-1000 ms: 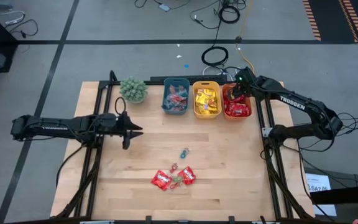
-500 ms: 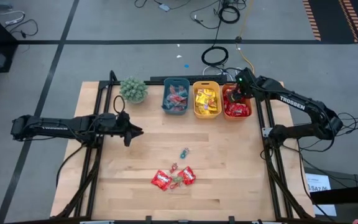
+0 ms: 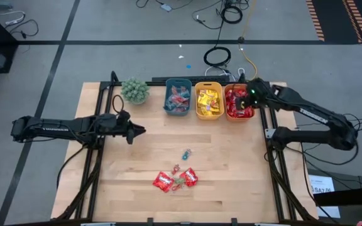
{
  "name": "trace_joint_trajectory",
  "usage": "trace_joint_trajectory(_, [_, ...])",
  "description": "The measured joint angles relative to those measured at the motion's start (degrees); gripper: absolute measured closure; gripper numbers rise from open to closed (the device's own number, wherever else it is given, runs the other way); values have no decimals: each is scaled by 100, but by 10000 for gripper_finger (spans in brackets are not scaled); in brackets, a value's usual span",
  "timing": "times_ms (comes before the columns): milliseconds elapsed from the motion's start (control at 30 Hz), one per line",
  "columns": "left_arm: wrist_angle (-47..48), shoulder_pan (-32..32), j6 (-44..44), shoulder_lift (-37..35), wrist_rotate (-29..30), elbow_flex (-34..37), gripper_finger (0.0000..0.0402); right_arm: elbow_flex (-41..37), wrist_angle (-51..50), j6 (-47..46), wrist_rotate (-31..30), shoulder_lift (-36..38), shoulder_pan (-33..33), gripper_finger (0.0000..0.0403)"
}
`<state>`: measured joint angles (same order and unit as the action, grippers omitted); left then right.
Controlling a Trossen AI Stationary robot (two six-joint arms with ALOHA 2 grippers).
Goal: Sort candy
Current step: Put the blue gummy into the blue bin
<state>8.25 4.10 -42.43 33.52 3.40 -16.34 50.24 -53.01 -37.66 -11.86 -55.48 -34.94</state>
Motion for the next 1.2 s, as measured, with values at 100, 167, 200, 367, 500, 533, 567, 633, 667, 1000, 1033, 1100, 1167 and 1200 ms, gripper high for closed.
trace_joint_trajectory(100, [-182, 0, 385, 0, 28, 0, 278, 0, -58, -591, 3, 304, 473, 149])
trace_joint_trajectory(167, [-289, 0, 627, 0, 33, 0, 278, 0, -81, -939, 27, 424, 802, 149])
trace_joint_trajectory(200, [-339, 0, 701, 0, 35, 0, 278, 0, -82, -1092, 32, 452, 959, 149])
trace_joint_trajectory(367, [-471, 0, 1151, 0, 133, 0, 278, 0, -90, -1780, -19, 390, 1725, 150])
trace_joint_trajectory(500, [-483, 2, 1306, 0, 223, 0, 278, 0, -90, -2252, -27, 164, 2212, 150])
trace_joint_trajectory(533, [-477, 2, 1300, 0, 223, 0, 278, 0, -90, -2379, -32, 88, 2330, 150])
trace_joint_trajectory(567, [-457, 2, 1299, 0, 223, 0, 278, 0, -89, -2499, -40, 4, 2448, 150])
trace_joint_trajectory(633, [-330, 2, 1298, 0, 226, 0, 273, 0, -88, -2740, -106, -187, 2709, 150])
trace_joint_trajectory(667, [-229, 2, 1296, 0, 241, 0, 267, 0, -85, -2869, -179, -289, 2852, 150])
trace_joint_trajectory(1000, [257, 2, 1282, 2, 562, 0, 160, 0, 1018, -3063, -307, -1574, 4111, 150])
trace_joint_trajectory(1033, [258, 2, 1282, 2, 562, 0, 157, 0, 1191, -3036, -305, -1715, 4200, 150])
trace_joint_trajectory(1100, [257, 0, 1283, 2, 562, 0, 155, 0, 1669, -2868, -305, -2017, 4339, 150])
trace_joint_trajectory(1167, [258, 2, 1283, 2, 562, 0, 154, 0, 2239, -2463, -302, -2356, 4437, 150])
trace_joint_trajectory(1200, [256, 2, 1283, 2, 562, 0, 154, 0, 2568, -2092, -302, -2527, 4485, 150])
